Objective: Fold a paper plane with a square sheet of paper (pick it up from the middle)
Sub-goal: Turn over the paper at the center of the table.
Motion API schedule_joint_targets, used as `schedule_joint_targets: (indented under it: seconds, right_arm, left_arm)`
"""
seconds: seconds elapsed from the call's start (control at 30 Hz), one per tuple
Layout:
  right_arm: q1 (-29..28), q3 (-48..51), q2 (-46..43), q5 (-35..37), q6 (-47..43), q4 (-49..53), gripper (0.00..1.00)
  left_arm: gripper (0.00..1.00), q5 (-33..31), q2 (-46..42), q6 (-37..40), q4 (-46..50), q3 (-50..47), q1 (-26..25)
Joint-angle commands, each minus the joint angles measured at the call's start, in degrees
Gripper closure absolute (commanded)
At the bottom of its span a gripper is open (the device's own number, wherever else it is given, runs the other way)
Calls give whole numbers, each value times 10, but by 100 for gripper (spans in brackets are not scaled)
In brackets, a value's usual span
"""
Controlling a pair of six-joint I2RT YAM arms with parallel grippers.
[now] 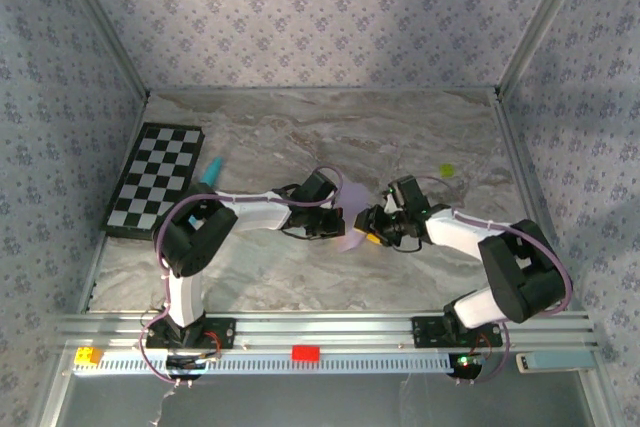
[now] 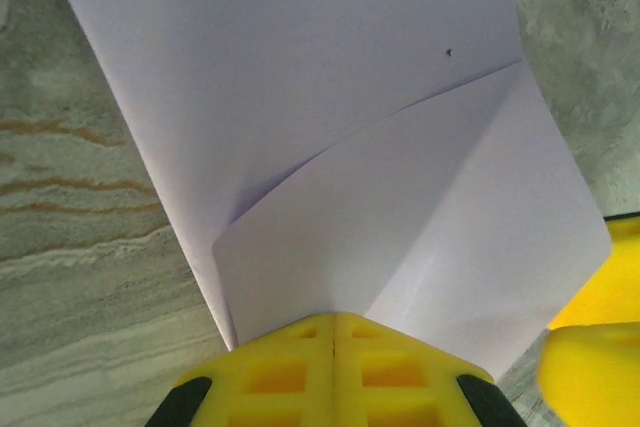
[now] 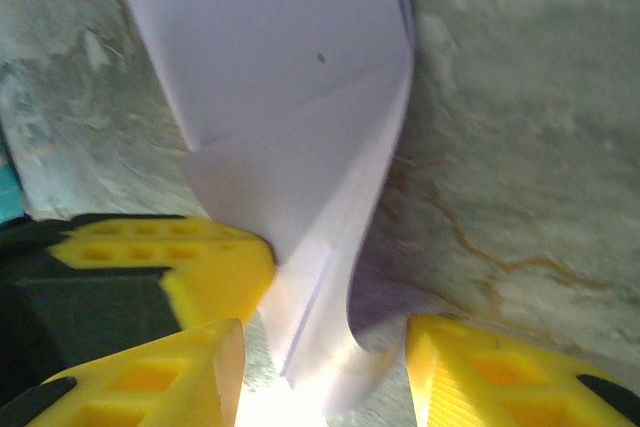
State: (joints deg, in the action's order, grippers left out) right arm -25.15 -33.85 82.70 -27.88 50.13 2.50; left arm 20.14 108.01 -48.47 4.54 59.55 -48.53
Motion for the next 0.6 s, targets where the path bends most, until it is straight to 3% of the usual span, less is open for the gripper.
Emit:
schedule_joint_targets:
  seconds: [0.0,0.57]
  right_arm:
    - [15,-16,11,-19,-8,-25,51]
    - [46,-6,58,-43,0,-73,53]
  left_arm:
    - [99,-9,-6,10,45,4,-5]
    - [99,-12,-11,9,48,6,-4]
